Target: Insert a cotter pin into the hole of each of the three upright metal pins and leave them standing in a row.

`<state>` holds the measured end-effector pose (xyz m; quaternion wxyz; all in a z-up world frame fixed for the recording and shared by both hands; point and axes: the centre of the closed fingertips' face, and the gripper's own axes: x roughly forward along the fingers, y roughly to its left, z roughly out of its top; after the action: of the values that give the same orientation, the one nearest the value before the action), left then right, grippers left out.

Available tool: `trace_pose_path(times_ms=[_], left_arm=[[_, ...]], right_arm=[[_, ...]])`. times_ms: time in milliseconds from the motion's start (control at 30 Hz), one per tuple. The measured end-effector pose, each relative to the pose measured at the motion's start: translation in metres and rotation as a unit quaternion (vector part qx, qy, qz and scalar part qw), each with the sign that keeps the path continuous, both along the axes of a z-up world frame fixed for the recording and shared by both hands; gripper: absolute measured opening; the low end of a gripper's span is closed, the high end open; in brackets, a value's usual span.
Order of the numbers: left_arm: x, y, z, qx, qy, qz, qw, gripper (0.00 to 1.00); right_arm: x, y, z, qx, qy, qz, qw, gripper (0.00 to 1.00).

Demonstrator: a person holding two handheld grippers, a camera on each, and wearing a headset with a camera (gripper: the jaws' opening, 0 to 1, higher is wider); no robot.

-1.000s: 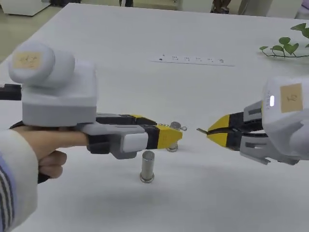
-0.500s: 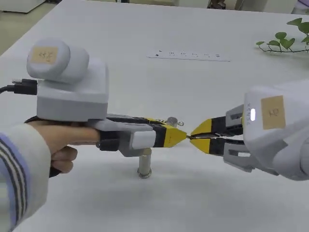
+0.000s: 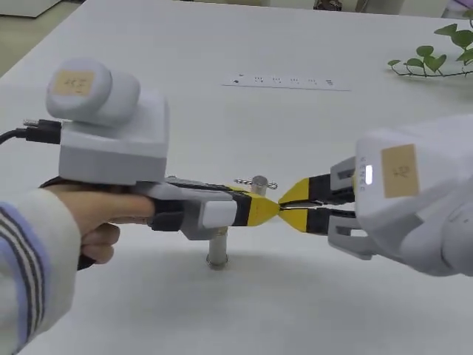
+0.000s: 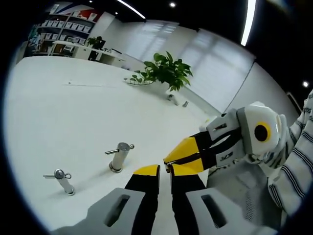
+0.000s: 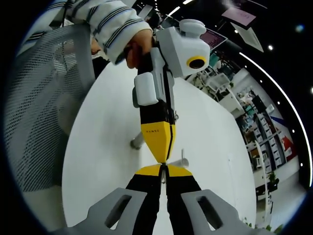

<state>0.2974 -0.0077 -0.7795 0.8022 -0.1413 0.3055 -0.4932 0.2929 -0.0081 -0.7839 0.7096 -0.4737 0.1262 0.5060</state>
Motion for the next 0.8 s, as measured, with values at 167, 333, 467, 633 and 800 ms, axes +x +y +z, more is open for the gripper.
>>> trace_pose_path(times_ms=[167, 333, 467, 633, 800], left_arm=[[-0.001, -0.0001, -0.0009, 0.002, -0.001, -0.003, 1.0, 0.04], [-0.0033, 0.0007, 0.0009, 0.011, -0.023, -0.019, 0.9995, 0.02], [-0.0022, 0.0018, 0.002, 0.009, -0.023, -0.017, 0.9995, 0.02], [-0.0014, 0.0025, 0.0034, 0.004, -0.016, -0.012, 0.9998, 0.01], [-0.0018, 0.0029, 0.0032, 0.006, -0.009, -0.01, 0.9999, 0.01]], right_arm=[[-0.0002, 0.0013, -0.0002, 0.0, 0.0, 0.0, 1.0, 0.03], [-0.0005, 0.0029, 0.0007, 0.003, 0.0, 0.001, 1.0, 0.03], [-0.0006, 0.0039, 0.0011, 0.004, 0.0, 0.001, 1.0, 0.03], [-0.0003, 0.0048, 0.003, 0.005, -0.001, 0.002, 1.0, 0.03], [-0.0007, 0.0051, 0.0031, 0.008, 0.003, 0.001, 1.0, 0.03]])
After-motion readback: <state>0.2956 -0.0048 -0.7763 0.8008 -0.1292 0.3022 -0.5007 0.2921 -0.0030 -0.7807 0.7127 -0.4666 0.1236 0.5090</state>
